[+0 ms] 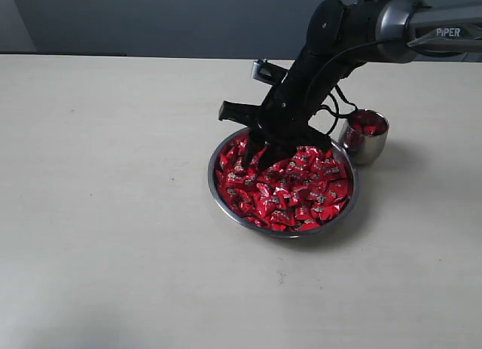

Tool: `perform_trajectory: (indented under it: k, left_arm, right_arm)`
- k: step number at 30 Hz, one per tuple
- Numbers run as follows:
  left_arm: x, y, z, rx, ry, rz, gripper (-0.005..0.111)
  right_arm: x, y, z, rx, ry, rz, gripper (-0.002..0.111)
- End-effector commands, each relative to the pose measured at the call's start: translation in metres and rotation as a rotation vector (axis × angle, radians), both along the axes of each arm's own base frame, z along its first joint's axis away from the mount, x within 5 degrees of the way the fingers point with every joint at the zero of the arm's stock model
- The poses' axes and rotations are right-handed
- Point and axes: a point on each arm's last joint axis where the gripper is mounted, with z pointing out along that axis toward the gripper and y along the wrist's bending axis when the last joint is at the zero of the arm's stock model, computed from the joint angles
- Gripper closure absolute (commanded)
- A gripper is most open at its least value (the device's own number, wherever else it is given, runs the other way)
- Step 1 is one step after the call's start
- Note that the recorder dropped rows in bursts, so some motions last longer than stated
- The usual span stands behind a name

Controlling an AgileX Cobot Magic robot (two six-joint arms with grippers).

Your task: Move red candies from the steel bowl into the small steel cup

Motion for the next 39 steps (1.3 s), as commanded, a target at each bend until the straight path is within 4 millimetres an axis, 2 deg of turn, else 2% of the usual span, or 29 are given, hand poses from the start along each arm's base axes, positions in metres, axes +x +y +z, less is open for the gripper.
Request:
perform_trajectory:
  k: [1, 6, 11, 19, 21, 24, 27, 34, 39]
  left_arm:
    - [0.000, 0.000, -0.001, 0.002, -0.008, -0.006, 0.106]
    - [0.000, 0.000, -0.001, 0.002, -0.008, -0.006, 0.106]
    - [0.000, 0.000, -0.001, 0.002, -0.008, -0.006, 0.106]
    - [0.000, 0.000, -0.001, 0.002, -0.008, -0.006, 0.106]
    - [0.000, 0.000, -0.001, 0.002, -0.008, -0.006, 0.106]
    - [0.000, 0.000, -0.001, 0.002, -0.008, -0.006, 0.106]
    - [0.000, 0.000, -0.001, 0.002, -0.008, -0.006, 0.106]
    - [0.000, 0.000, -0.001, 0.002, -0.008, -0.006, 0.106]
    - [0.000, 0.000, -0.001, 0.002, -0.008, -0.006, 0.106]
  right_arm:
    - [-0.001, -0.002, 0.000, -0.024, 0.048, -0.053, 0.079]
    - [-0.002, -0.003, 0.000, -0.051, 0.049, -0.054, 0.079]
    - [-0.006, 0.007, 0.002, -0.148, -0.035, -0.196, 0.079]
    - [-0.016, 0.016, 0.003, -0.207, 0.002, -0.345, 0.079]
    - [-0.015, 0.014, 0.008, -0.237, -0.004, -0.352, 0.079]
    - [-0.008, 0.015, 0.030, -0.280, -0.020, -0.360, 0.079]
    - [-0.006, 0.017, 0.037, -0.265, -0.024, -0.390, 0.079]
    - [-0.007, 0.018, 0.019, -0.331, 0.019, -0.390, 0.079]
    - [-0.010, 0.022, 0.016, -0.346, -0.006, -0.368, 0.079]
